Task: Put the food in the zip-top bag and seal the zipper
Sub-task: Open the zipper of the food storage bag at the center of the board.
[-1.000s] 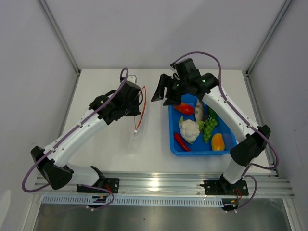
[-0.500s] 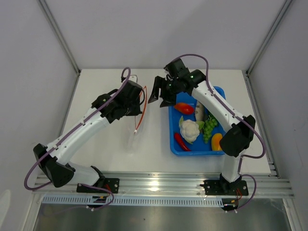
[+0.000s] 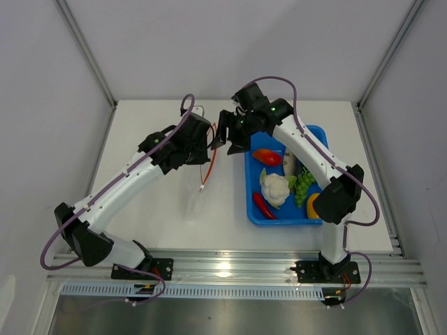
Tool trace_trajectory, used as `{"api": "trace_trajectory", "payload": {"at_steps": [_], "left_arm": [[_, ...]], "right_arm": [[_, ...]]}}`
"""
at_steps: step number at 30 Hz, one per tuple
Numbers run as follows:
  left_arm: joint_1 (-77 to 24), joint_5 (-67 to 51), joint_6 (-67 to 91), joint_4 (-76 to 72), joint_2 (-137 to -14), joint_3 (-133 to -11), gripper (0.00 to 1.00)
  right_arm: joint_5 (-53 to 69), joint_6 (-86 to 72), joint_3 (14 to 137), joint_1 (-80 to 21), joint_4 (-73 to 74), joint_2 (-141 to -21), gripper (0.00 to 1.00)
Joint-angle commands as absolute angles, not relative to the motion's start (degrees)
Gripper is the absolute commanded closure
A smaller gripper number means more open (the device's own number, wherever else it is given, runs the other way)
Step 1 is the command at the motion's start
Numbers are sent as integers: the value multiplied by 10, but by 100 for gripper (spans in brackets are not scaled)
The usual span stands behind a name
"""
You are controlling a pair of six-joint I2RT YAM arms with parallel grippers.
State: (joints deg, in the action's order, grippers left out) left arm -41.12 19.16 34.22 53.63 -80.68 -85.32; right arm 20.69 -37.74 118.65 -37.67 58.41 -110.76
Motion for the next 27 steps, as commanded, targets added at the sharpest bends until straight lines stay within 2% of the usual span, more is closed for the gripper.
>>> {"api": "trace_trajectory", "payload": {"at_steps": [1, 4, 7, 8, 10, 11, 13, 21, 27], "left_arm": [[-415, 184, 337, 523, -812, -892, 99], [-414, 178, 338, 525, -813, -900, 99], [-414, 177, 337, 520, -808, -897, 99], [-414, 177, 336, 519, -806, -896, 99], [-414, 177, 332, 515, -802, -887, 99], [-413, 177, 332, 517, -798, -885, 99], [-411, 176, 333, 522, -793, -877, 99], [-404, 117, 341, 504, -741, -795, 99], [-395, 68, 343, 483, -735, -777, 99]], "right_arm": [[227, -373, 1210, -384, 594, -1130, 34], [225, -370, 1208, -389, 597, -1138, 39], [214, -367, 1200, -390, 607, -1142, 51], [213, -364, 1197, -390, 610, -1142, 63], [200, -350, 1187, -388, 625, -1140, 78], [193, -345, 1181, -387, 628, -1138, 92], [178, -322, 1156, -384, 632, -1129, 100], [113, -253, 1054, -385, 590, -1079, 100], [115, -229, 1051, -417, 554, -1058, 100]]}}
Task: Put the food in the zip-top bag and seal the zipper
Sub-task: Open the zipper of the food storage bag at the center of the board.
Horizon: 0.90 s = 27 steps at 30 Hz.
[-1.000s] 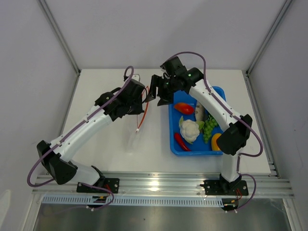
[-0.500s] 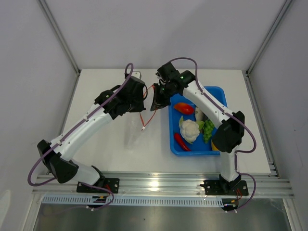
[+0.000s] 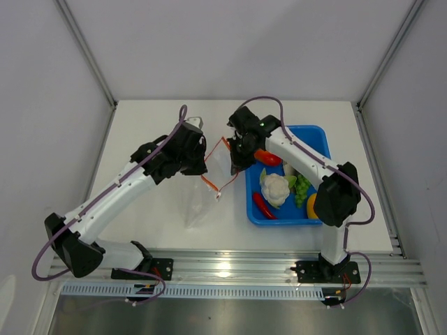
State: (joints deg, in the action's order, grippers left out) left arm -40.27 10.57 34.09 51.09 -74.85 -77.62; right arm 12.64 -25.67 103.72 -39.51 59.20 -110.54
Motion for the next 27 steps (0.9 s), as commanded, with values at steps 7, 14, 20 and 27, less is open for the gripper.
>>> {"api": "trace_trajectory", "payload": {"at_steps": [7, 14, 20, 27], "left_arm": [[-389, 55, 348, 508, -773, -814, 96], [-385, 56, 349, 515, -774, -815, 78], [-374, 55, 351, 519, -780, -817, 69], [-357, 57, 354, 554, -786, -824, 99]], "right_arm": [[116, -236, 1114, -446, 574, -1057, 100], [100, -230, 1134, -462, 592, -1059, 100], [101, -223, 1131, -469, 591, -1059, 100], [70, -207, 1125, -472, 600, -1065, 100]]}}
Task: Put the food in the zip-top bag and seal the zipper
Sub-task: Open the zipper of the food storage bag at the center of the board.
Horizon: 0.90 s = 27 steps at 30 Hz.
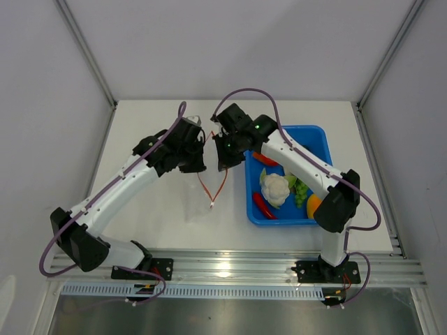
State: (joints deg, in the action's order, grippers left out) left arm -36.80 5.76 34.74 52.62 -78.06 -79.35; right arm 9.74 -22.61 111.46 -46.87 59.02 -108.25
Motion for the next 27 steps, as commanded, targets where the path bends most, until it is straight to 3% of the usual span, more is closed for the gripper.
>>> {"api": "trace_trajectory", "payload": {"at_steps": [1, 7, 14, 17, 22, 23, 27], "left_arm": [[-355, 64, 353, 565, -787, -828, 99], [-353, 79, 324, 553, -755, -813, 99], [-353, 4, 287, 523, -749, -775, 99], [-352, 9, 287, 514, -740, -763, 99], [-344, -13, 298, 504, -758, -768, 99], [-343, -13, 296, 504, -763, -774, 99], [-340, -3, 294, 512, -777, -780, 99]], "right_arm": [[58, -204, 1122, -472, 603, -1067, 100], [-23, -186, 1094, -463, 631, -1092, 100], [11, -199, 1084, -467, 607, -1093, 100], [30, -219, 1098, -467, 610, -1097, 93], [37, -212, 1107, -468, 605, -1081, 74], [37, -194, 1098, -468, 598, -1077, 63], [25, -172, 1083, -468, 593, -1050, 40]]}}
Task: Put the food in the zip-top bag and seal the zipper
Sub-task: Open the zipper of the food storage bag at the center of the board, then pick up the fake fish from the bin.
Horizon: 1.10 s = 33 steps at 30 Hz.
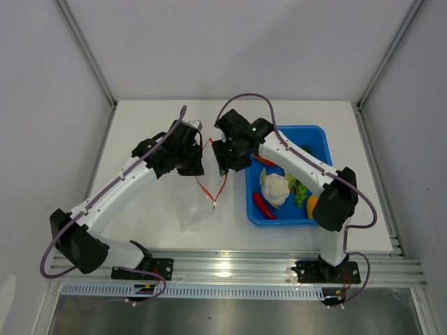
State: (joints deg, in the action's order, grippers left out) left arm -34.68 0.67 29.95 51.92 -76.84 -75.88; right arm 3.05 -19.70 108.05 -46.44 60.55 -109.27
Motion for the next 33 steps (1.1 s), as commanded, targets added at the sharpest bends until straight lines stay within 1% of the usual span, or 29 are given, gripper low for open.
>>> {"api": "trace_trajectory", "payload": {"at_steps": [1, 2, 3, 5, 6, 9, 12, 14, 15, 16, 19, 22, 24, 26, 33], "left_arm": [[-339, -3, 290, 511, -779, -779, 100], [-340, -3, 286, 509, -780, -779, 99], [-340, -3, 281, 510, -780, -779, 99], [-338, 12, 281, 507, -786, -780, 99], [-336, 11, 281, 505, -788, -784, 99], [-336, 4, 278, 509, -799, -796, 100], [-337, 4, 272, 512, -805, -806, 99], [-337, 4, 266, 512, -805, -810, 100], [-336, 4, 255, 512, -803, -812, 99], [-336, -13, 247, 508, -802, -811, 100], [-333, -39, 217, 495, -802, -804, 99], [-319, -77, 210, 488, -809, -802, 99], [-315, -83, 207, 481, -810, -801, 99], [-309, -84, 205, 477, -808, -799, 99], [-293, -91, 210, 478, -819, -804, 99]], "right_arm": [[25, -171, 1076, -468, 587, -1041, 37], [25, -168, 1071, -468, 577, -1024, 33], [21, -167, 1070, -468, 575, -1016, 23], [13, -163, 1077, -468, 570, -1004, 11], [9, -157, 1096, -467, 577, -998, 1], [-2, -155, 1142, -459, 598, -1003, 1], [-52, -162, 1190, -441, 615, -1007, 1], [-54, -183, 1200, -391, 624, -1013, 1], [-51, -192, 1194, -370, 625, -1017, 1], [-41, -201, 1187, -327, 625, -1024, 1], [-51, -220, 1152, -267, 607, -1034, 1], [-84, -205, 1113, -244, 576, -1038, 1], [-91, -203, 1105, -219, 570, -1050, 5], [-100, -206, 1096, -200, 566, -1067, 6], [-126, -205, 1023, -180, 526, -1095, 6]]}}
